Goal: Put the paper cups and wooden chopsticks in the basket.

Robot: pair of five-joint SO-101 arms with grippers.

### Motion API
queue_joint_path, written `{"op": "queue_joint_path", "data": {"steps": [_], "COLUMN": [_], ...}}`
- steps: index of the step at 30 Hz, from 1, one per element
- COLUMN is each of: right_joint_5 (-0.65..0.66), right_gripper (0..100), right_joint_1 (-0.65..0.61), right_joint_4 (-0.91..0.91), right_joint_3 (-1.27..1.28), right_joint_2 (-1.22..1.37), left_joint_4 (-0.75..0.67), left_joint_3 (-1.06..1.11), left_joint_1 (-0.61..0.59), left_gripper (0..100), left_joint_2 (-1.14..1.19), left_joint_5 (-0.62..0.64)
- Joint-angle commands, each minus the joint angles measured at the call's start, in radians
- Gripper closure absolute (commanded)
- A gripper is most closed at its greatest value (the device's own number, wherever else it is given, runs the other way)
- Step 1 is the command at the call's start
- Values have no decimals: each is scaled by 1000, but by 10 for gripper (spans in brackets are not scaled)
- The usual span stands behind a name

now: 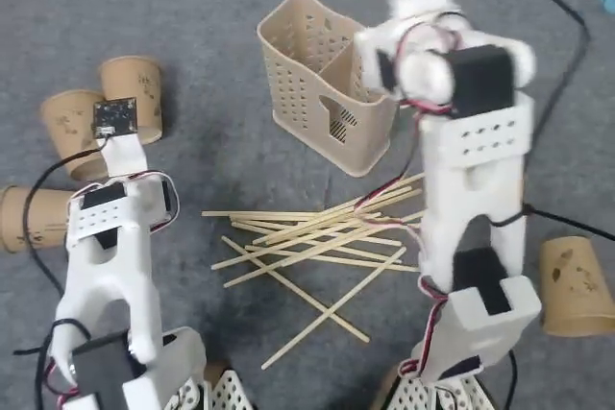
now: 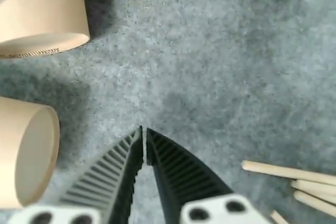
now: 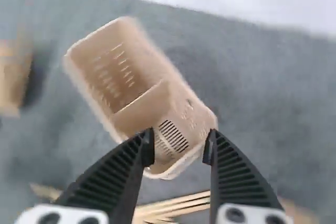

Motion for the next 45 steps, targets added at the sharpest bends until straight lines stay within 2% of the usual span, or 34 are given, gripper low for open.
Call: {"op": "queue_joint_path", "data": {"steps": [1,11,21,26,27,33,40,45], "right_joint_5": [-155,-166,-160,-144,-114,72,362,485], "right_gripper": [822,822,831,972,996,991,991,991], "right_joint_1": [44,53,62,68,68,68,54,47], "right_joint_4": [18,-18,-64,-59,-62,-64,-54,7], "right_joint_3": [-52,-58,-57,-57,-57,-132,-296,-299], "right_joint_2": [2,277,423,458,458,450,447,455], "left_joint_4": [-26,-26,-26,-26,-26,-26,-26,-26], "left_joint_3": [-35,-33,-38,-38,-38,-38,-38,-38], "left_joint_1": [0,0,0,2,3,2,2,2], "left_gripper": [987,987,987,987,987,987,987,987], "left_joint_2": [-2,-2,-2,-2,-2,-2,-2,-2], "left_joint_5": [-12,-14,-14,-14,-14,-14,-14,-14]}}
